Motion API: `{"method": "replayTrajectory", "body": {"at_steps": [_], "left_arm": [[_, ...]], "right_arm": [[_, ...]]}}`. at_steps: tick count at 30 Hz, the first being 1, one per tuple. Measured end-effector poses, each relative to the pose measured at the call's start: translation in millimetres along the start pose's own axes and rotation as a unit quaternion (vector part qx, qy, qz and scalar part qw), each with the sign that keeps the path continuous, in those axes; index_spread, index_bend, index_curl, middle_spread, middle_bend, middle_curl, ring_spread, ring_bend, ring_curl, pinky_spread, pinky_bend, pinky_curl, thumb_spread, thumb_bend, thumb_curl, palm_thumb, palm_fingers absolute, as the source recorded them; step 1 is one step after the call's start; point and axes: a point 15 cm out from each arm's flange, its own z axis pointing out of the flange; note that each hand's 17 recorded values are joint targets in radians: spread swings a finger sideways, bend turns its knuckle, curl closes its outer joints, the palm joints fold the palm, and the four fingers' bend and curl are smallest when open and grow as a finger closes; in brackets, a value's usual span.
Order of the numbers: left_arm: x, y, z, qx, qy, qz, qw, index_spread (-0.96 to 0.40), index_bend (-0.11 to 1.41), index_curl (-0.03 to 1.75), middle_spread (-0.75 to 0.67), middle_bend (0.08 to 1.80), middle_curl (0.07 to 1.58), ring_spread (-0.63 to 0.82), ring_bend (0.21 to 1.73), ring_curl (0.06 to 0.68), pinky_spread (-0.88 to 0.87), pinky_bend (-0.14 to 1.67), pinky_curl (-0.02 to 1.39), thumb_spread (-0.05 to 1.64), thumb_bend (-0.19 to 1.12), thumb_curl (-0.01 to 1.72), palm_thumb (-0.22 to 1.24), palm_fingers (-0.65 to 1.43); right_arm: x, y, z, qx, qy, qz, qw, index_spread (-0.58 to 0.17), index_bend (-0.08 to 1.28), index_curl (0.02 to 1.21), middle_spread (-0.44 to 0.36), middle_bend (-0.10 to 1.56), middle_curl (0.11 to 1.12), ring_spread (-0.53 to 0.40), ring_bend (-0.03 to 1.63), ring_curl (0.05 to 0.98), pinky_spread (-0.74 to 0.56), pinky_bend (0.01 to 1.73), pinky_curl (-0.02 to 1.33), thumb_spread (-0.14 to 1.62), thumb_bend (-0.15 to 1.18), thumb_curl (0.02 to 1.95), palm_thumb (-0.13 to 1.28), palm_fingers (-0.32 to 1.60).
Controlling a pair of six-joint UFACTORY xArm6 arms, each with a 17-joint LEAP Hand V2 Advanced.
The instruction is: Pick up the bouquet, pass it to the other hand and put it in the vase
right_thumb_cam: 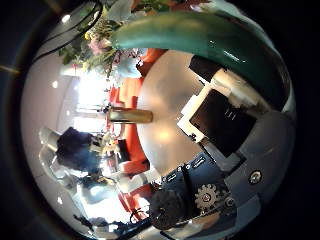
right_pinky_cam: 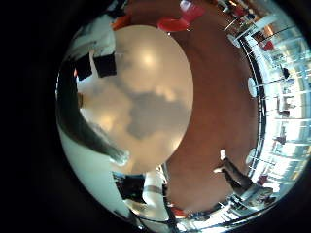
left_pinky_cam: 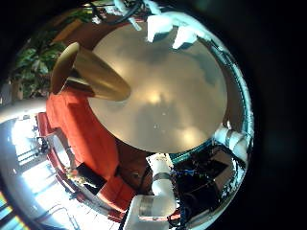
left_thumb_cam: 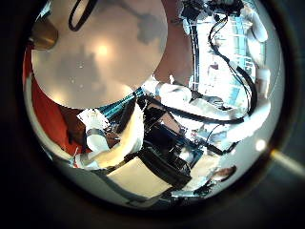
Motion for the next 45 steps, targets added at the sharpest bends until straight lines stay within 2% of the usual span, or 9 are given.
{"method": "replayTrajectory", "body": {"at_steps": [6, 10, 17, 22, 26, 35, 41, 43, 45], "left_arm": [[-2, -10, -15, 0.064, 0.054, -0.023, 0.9962, -0.05, 0.19, 0.37, 0.27, 0.20, 0.34, 0.47, 0.50, 0.177, 0.47, 0.22, 0.33, 1.15, -0.02, 0.32, 0.35, 0.26], [-3, -22, -19, 0.111, 0.098, -0.040, 0.9881, -0.05, 0.20, 0.38, 0.23, 0.23, 0.35, 0.45, 0.49, 0.170, 0.46, 0.19, 0.32, 1.16, -0.02, 0.32, 0.35, 0.32], [2, -51, -33, 0.201, 0.199, -0.053, 0.9578, -0.02, 0.18, 0.39, 0.18, 0.27, 0.38, 0.42, 0.49, 0.169, 0.43, 0.19, 0.30, 1.14, -0.03, 0.32, 0.32, 0.36], [15, -62, -35, 0.223, 0.265, -0.047, 0.9370, 0.02, 0.15, 0.38, 0.17, 0.29, 0.39, 0.40, 0.52, 0.176, 0.41, 0.20, 0.31, 1.10, -0.04, 0.32, 0.26, 0.35], [28, -69, -42, 0.239, 0.334, -0.036, 0.9112, 0.06, 0.15, 0.36, 0.17, 0.29, 0.40, 0.40, 0.55, 0.181, 0.41, 0.23, 0.32, 1.05, -0.04, 0.32, 0.23, 0.33], [52, -65, -74, 0.254, 0.450, 0.001, 0.8564, 0.11, 0.14, 0.32, 0.20, 0.32, 0.41, 0.39, 0.61, 0.189, 0.39, 0.28, 0.34, 0.97, -0.03, 0.32, 0.19, 0.31], [68, -49, -95, 0.215, 0.534, 0.039, 0.8170, 0.13, 0.15, 0.30, 0.19, 0.41, 0.43, 0.39, 0.64, 0.187, 0.34, 0.32, 0.35, 0.93, -0.03, 0.32, 0.18, 0.35], [73, -43, -102, 0.202, 0.559, 0.051, 0.8027, 0.11, 0.16, 0.30, 0.12, 0.48, 0.45, 0.34, 0.66, 0.183, 0.28, 0.31, 0.34, 0.92, -0.03, 0.33, 0.19, 0.45], [76, -41, -105, 0.188, 0.574, 0.051, 0.7953, 0.03, 0.17, 0.31, -0.03, 0.63, 0.49, 0.13, 0.73, 0.188, 0.08, 0.44, 0.37, 0.94, 0.00, 0.34, 0.27, 0.84]], "right_arm": [[16, 4, -16, 0.060, -0.105, 0.012, 0.993, -0.298, 1.06, 1.05, -0.138, 1.35, 0.87, -0.203, 1.42, 0.741, -0.14, 1.40, 0.68, 0.91, 0.02, 1.03, 1.18, 1.11], [21, 20, -8, 0.076, -0.183, 0.016, 0.980, -0.291, 1.06, 1.04, -0.132, 1.36, 0.86, -0.202, 1.42, 0.741, -0.15, 1.38, 0.71, 0.91, 0.02, 1.07, 1.18, 1.11], [-13, 49, 12, 0.047, -0.321, -0.033, 0.945, -0.281, 1.07, 1.03, -0.125, 1.37, 0.84, -0.201, 1.43, 0.744, -0.15, 1.35, 0.76, 0.91, 0.01, 1.13, 1.16, 1.11], [-60, 54, 10, 0.032, -0.385, -0.082, 0.919, -0.275, 1.08, 1.02, -0.123, 1.38, 0.83, -0.201, 1.43, 0.745, -0.15, 1.33, 0.79, 0.91, 0.01, 1.16, 1.16, 1.11], [-106, 66, 17, 0.002, -0.397, -0.131, 0.908, -0.272, 1.08, 1.02, -0.122, 1.38, 0.83, -0.201, 1.43, 0.745, -0.15, 1.32, 0.81, 0.91, 0.01, 1.19, 1.16, 1.11], [-162, 103, 53, -0.047, -0.404, -0.175, 0.897, -0.264, 1.09, 1.01, -0.120, 1.39, 0.82, -0.201, 1.42, 0.746, -0.16, 1.29, 0.86, 0.92, 0.00, 1.24, 1.15, 1.11], [-176, 112, 74, -0.073, -0.370, -0.203, 0.903, -0.260, 1.10, 1.00, -0.119, 1.39, 0.81, -0.201, 1.42, 0.747, -0.16, 1.27, 0.89, 0.92, 0.00, 1.26, 1.14, 1.11], [-175, 111, 79, -0.073, -0.353, -0.210, 0.909, -0.259, 1.10, 1.00, -0.119, 1.39, 0.81, -0.201, 1.42, 0.747, -0.16, 1.26, 0.90, 0.92, 0.00, 1.27, 1.14, 1.11], [-177, 112, 83, -0.076, -0.344, -0.214, 0.911, -0.258, 1.11, 0.99, -0.119, 1.39, 0.81, -0.201, 1.42, 0.747, -0.16, 1.26, 0.91, 0.93, 0.00, 1.27, 1.13, 1.11]]}}
